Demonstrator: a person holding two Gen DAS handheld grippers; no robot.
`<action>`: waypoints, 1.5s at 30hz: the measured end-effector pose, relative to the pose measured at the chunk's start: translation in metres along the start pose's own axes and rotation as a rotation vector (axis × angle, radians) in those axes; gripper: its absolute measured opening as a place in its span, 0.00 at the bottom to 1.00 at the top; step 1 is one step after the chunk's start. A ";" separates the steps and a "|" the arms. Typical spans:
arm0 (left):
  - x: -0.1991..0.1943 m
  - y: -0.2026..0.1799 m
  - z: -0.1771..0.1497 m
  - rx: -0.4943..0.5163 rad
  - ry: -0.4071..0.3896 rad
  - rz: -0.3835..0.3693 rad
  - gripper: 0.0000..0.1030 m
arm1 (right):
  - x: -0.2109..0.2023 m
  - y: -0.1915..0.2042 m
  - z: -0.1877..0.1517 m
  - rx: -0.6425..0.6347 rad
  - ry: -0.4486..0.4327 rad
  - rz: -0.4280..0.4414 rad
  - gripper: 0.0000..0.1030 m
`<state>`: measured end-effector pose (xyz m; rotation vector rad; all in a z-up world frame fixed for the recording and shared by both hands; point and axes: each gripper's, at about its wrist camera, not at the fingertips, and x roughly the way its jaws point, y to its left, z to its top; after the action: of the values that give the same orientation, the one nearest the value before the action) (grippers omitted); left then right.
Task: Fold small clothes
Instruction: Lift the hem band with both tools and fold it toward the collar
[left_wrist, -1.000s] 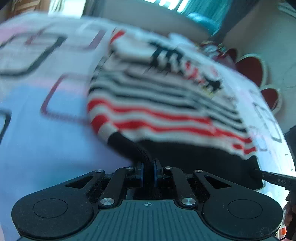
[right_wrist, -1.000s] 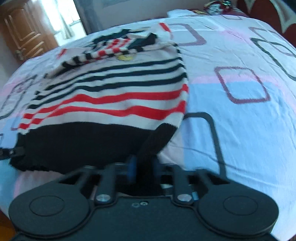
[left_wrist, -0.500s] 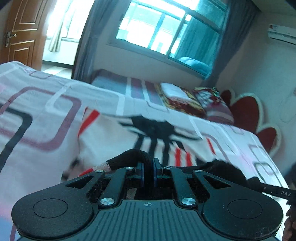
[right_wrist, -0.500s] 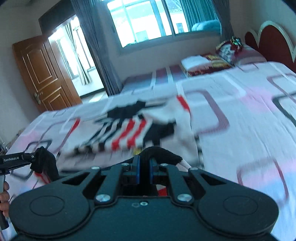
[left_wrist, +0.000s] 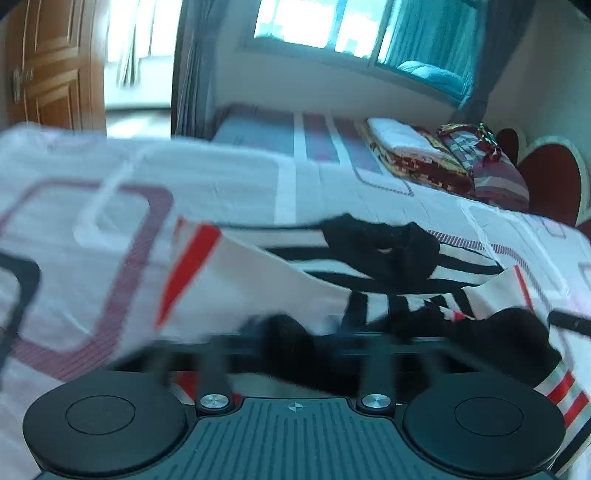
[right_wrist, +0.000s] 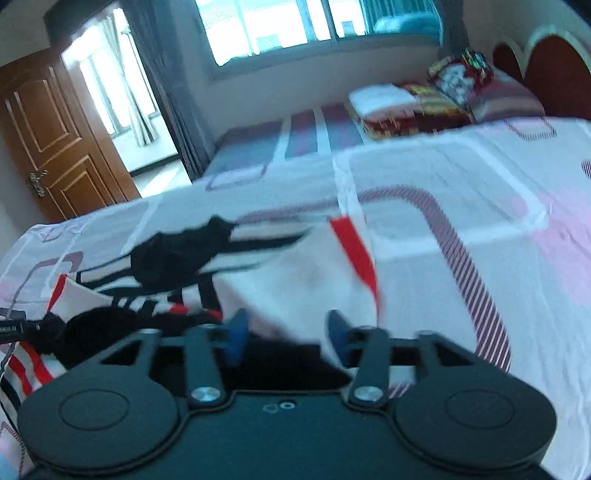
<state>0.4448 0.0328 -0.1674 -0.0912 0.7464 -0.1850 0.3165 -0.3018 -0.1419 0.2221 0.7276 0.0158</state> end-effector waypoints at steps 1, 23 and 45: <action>-0.007 -0.001 -0.002 0.032 -0.047 0.022 1.00 | -0.002 -0.001 0.002 -0.018 -0.015 0.001 0.57; -0.001 0.005 0.000 0.079 -0.048 -0.067 0.05 | 0.013 0.005 -0.001 -0.174 0.036 0.073 0.07; 0.072 0.029 0.030 -0.047 -0.067 0.169 0.05 | 0.074 0.002 0.046 -0.131 -0.070 -0.045 0.06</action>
<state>0.5210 0.0469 -0.1980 -0.0777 0.6881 -0.0033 0.4024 -0.3018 -0.1561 0.0807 0.6595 0.0123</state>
